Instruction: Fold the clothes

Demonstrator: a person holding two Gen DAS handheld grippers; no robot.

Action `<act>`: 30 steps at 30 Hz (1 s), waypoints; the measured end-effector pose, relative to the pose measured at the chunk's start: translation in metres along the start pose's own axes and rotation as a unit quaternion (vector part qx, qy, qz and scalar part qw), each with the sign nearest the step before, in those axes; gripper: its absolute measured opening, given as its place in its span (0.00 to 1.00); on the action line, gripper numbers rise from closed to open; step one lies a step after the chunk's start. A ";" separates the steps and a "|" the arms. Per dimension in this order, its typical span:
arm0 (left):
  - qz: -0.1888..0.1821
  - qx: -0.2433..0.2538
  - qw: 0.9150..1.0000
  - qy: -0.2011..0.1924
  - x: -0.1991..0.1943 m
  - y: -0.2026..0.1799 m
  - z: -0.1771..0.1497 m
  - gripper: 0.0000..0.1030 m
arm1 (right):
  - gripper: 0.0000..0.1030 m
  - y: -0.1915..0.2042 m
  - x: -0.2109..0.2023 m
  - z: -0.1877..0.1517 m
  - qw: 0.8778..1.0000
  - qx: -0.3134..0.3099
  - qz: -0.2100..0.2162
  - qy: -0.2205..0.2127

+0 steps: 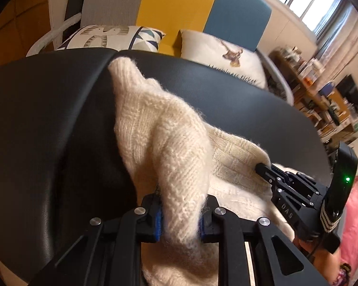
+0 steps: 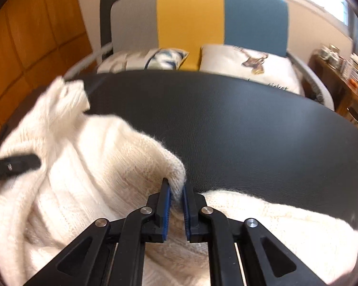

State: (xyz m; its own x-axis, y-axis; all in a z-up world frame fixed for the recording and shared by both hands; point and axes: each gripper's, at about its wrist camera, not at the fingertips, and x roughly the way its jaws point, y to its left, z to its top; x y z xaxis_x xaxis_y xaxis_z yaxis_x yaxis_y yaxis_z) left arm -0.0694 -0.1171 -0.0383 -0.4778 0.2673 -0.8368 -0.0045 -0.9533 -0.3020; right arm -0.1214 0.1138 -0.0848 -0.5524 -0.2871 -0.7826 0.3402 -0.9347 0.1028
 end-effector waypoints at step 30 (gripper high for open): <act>-0.004 0.101 0.995 0.009 -0.015 0.051 0.099 0.21 | 0.08 -0.029 -0.127 0.074 0.990 0.068 -0.030 -0.122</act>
State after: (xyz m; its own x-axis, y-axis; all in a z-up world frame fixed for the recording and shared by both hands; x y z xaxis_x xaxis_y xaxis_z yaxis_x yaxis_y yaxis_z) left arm -0.1493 -0.1841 0.0043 -0.4612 0.2764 -0.8431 -0.1864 -0.9592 -0.2125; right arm -0.1174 0.1619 0.0568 -0.7414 -0.2576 -0.6196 0.2055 -0.9662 0.1557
